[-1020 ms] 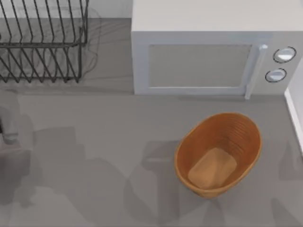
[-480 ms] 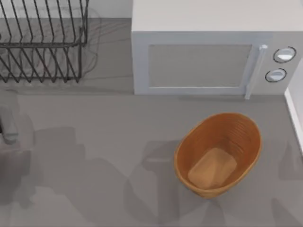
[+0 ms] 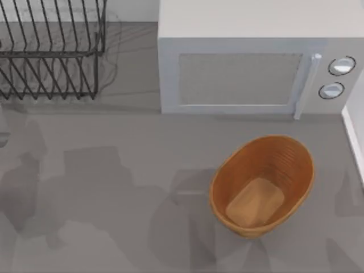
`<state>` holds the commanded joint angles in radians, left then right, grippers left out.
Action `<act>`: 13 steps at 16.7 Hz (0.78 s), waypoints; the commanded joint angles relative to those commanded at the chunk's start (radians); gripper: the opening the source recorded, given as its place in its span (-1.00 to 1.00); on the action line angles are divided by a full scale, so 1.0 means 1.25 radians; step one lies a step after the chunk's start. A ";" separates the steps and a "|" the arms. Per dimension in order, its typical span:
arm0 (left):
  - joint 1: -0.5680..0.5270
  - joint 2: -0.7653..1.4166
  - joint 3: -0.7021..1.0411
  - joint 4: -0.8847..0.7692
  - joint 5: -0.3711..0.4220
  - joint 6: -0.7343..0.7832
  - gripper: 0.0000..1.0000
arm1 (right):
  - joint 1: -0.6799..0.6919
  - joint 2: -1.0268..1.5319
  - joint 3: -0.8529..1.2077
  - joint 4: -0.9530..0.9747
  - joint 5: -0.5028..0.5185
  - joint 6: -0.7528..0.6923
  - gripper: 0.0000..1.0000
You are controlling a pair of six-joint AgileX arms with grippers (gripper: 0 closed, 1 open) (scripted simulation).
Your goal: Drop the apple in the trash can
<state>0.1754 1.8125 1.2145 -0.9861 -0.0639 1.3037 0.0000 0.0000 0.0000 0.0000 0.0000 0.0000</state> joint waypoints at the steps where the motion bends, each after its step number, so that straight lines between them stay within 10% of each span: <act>1: -0.001 -0.012 0.032 -0.050 0.000 0.000 -1.00 | 0.000 0.000 0.000 0.000 0.000 0.000 1.00; 13: -0.002 -0.085 0.199 -0.290 0.000 -0.008 -1.00 | 0.000 0.000 0.000 0.000 0.000 0.000 1.00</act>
<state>0.1731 1.7068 1.4634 -1.3489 -0.0639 1.2938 0.0000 0.0000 0.0000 0.0000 0.0000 0.0000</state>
